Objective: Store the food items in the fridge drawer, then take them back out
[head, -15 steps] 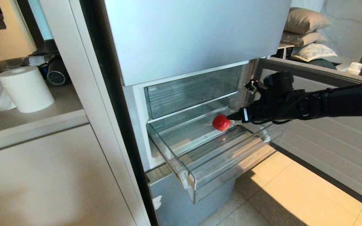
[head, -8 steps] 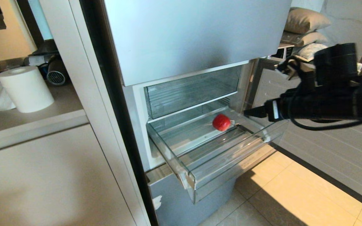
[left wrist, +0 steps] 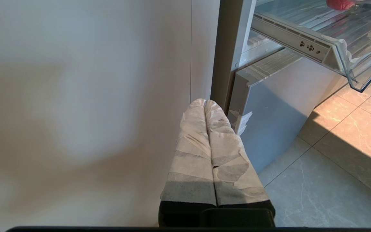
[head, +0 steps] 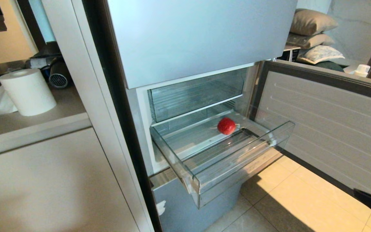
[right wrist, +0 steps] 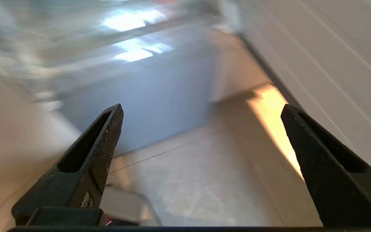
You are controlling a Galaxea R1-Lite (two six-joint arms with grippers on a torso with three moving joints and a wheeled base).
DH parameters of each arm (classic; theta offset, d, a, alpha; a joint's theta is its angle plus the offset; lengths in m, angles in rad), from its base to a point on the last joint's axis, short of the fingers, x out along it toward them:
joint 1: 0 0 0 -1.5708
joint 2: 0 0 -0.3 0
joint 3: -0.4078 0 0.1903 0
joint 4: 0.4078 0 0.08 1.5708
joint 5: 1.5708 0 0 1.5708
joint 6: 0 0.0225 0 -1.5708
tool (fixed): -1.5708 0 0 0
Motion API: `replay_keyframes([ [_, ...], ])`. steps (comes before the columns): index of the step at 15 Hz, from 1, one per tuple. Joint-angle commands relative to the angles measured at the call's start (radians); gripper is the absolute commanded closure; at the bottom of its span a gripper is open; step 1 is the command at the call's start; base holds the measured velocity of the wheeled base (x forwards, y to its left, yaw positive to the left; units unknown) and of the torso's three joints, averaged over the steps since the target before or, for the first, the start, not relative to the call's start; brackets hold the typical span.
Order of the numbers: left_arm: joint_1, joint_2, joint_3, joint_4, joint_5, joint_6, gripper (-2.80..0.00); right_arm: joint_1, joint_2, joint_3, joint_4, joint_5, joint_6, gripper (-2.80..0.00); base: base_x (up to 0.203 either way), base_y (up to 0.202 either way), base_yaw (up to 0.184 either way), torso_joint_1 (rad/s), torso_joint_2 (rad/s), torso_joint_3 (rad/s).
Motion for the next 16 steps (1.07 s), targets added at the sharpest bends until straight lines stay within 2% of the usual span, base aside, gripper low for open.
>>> replay_keyframes([
  [1,0.000,0.000,0.000,0.000,0.000,0.001,0.00,-0.005,-0.266,0.147,0.000,-0.186,0.022,-2.80,0.000,0.000,0.000,0.000,0.00,0.000],
  [2,0.000,0.000,0.000,0.002,0.000,0.000,0.00,-0.007,-0.294,0.165,0.001,-0.235,0.029,-2.80,0.000,0.000,0.000,0.000,0.00,0.000],
  [3,0.000,0.000,0.000,0.001,0.000,0.000,0.00,-0.009,-0.312,0.173,0.004,-0.248,0.032,-2.80,0.000,0.000,0.000,0.000,0.00,0.000],
  [4,0.000,0.000,0.000,0.000,0.000,0.001,0.00,-0.026,-0.342,0.189,0.008,-0.246,0.031,-2.80,0.000,0.000,0.000,0.000,0.00,0.000],
  [5,0.000,0.000,0.000,0.000,0.000,0.000,0.00,-0.083,-0.347,0.221,0.003,-0.231,0.028,-2.80,0.000,0.000,0.000,0.000,0.00,0.000],
  [6,0.000,0.000,0.000,0.000,0.000,0.000,0.00,-0.160,-0.356,0.263,-0.014,-0.162,0.014,-2.80,0.000,0.000,0.000,0.000,0.00,0.000],
  [7,0.000,0.000,0.000,0.000,0.000,0.000,0.00,-0.238,-0.392,0.316,-0.034,-0.037,-0.019,-2.80,0.000,0.000,0.000,0.000,0.00,0.000],
  [8,0.000,0.000,0.000,0.000,0.000,0.001,0.00,-0.291,-0.438,0.383,-0.049,0.045,-0.057,-2.80,0.000,0.000,0.000,0.000,0.00,0.000],
  [10,0.000,0.000,0.000,0.002,0.000,0.000,0.00,-0.317,-0.536,0.466,-0.070,0.098,-0.101,-2.80,0.000,0.000,0.000,0.000,0.00,0.000],
  [12,0.000,0.000,0.000,0.000,0.000,0.000,0.00,-0.314,-0.667,0.487,-0.048,0.113,-0.110,-2.80,0.000,0.000,0.000,0.000,0.00,0.000],
  [13,0.000,0.000,0.000,0.000,0.000,0.000,0.00,-0.313,-0.723,0.493,-0.041,0.118,-0.113,0.00,0.000,0.000,0.000,0.000,0.00,0.000],
  [16,0.000,0.000,0.000,0.000,0.000,0.000,0.00,-0.312,-0.756,0.500,-0.029,0.128,-0.104,0.00,0.000,0.000,0.000,0.000,0.00,0.000],
])
